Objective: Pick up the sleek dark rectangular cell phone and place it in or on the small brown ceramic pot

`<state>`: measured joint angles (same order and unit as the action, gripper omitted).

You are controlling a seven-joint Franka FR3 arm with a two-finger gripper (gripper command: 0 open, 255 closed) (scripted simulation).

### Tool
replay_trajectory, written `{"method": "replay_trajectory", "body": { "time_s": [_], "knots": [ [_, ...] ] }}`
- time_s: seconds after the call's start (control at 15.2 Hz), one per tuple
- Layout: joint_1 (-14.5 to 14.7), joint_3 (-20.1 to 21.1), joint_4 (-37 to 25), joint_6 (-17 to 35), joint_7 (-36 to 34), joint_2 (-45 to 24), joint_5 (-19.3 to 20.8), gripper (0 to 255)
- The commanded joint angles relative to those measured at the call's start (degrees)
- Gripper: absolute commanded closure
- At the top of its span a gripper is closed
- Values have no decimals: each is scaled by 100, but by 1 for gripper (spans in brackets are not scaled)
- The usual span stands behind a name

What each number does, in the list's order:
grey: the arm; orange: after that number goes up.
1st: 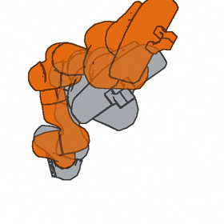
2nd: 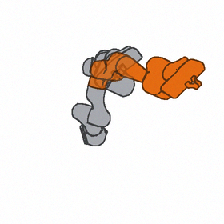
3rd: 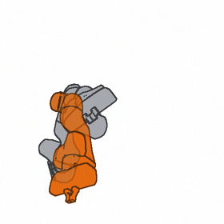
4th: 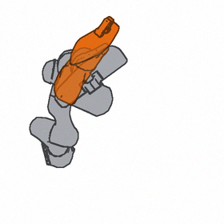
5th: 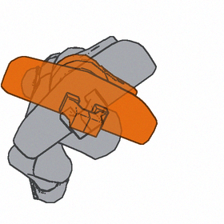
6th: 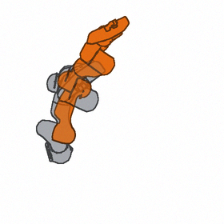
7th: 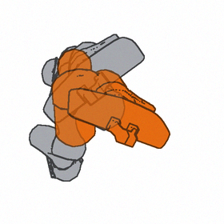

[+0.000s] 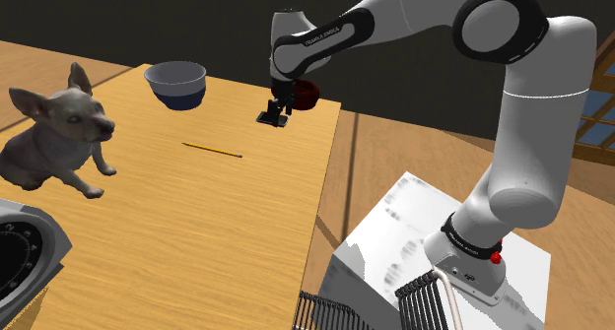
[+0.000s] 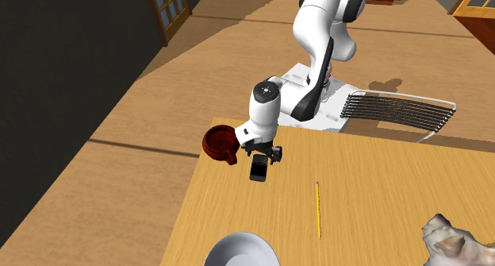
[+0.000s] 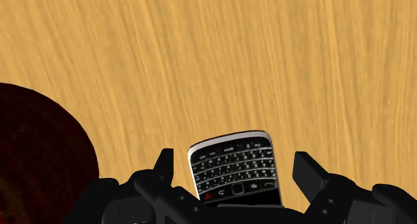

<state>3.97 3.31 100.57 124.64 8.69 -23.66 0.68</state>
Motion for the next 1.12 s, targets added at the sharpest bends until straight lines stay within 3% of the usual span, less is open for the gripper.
{"method": "replay_trajectory", "body": {
  "time_s": [0.0, 0.4, 0.46, 1.06],
  "knots": [
    [-1, -1, 39, 54, 1, -11, 1, 0],
    [-1, -1, 38, 53, 1, -12, 1, 0],
    [-1, -1, 38, 53, 1, -12, 1, 255],
    [-1, -1, 38, 54, 1, -12, 1, 255]
  ]
}}
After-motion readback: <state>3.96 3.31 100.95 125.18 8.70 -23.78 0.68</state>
